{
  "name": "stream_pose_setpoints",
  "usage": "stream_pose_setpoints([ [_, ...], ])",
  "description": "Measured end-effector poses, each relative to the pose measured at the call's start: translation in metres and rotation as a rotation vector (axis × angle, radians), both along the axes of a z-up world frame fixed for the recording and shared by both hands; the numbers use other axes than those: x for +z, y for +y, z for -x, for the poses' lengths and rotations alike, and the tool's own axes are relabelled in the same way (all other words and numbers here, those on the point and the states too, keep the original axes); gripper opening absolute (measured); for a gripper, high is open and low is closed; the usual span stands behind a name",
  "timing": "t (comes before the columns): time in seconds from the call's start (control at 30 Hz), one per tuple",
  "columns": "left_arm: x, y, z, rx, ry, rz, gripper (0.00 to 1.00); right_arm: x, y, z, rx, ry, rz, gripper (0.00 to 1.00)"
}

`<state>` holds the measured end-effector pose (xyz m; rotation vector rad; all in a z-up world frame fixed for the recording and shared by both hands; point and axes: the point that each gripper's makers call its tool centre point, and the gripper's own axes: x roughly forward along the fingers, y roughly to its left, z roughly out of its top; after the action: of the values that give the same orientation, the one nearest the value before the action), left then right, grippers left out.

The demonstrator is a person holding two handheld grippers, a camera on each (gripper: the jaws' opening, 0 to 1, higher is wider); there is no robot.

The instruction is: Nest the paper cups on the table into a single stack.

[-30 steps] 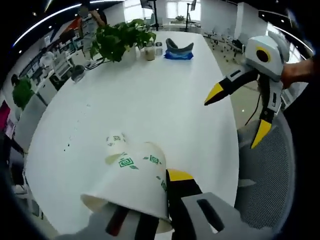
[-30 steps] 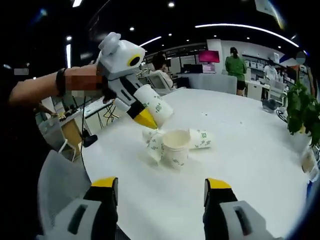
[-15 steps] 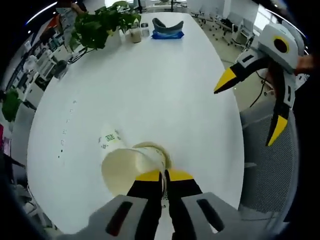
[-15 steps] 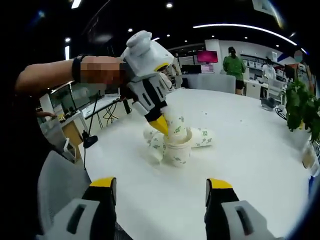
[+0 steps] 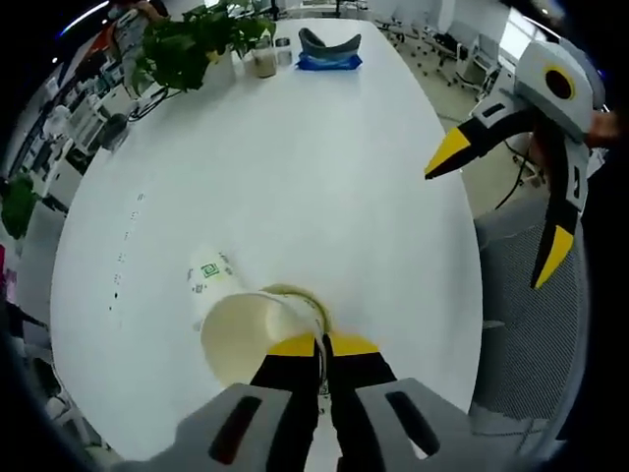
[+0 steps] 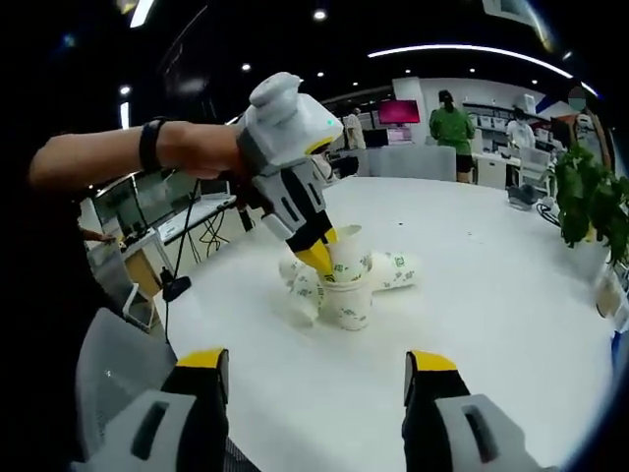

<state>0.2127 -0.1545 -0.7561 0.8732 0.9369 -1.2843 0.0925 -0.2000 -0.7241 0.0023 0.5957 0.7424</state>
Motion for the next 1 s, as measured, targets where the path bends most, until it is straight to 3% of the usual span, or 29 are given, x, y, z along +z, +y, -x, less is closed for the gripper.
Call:
stream_pose_setpoints([
  [0.4,-0.003,-0.001,0.002,0.023,0.007,0.024,0.03,0.0,-0.002,0.002,-0.01,0.009,-0.016,0.73],
  [0.67,0.019,-0.006,0.004,0.103,-0.019,0.129,0.12,0.0,-0.002,0.003,-0.007,0.012,-0.02,0.73],
  [0.8,0.037,0.002,0.003,0.183,-0.05,0.216,0.23,0.001,0.001,0.004,-0.002,0.021,-0.031,0.72],
  [0.83,0.044,0.01,-0.002,0.241,-0.087,0.251,0.26,0.0,0.003,0.004,0.007,0.027,-0.031,0.72],
  [1.0,0.059,0.041,0.004,0.401,-0.113,0.352,0.34,0.005,0.016,-0.001,0.046,0.032,-0.04,0.71],
])
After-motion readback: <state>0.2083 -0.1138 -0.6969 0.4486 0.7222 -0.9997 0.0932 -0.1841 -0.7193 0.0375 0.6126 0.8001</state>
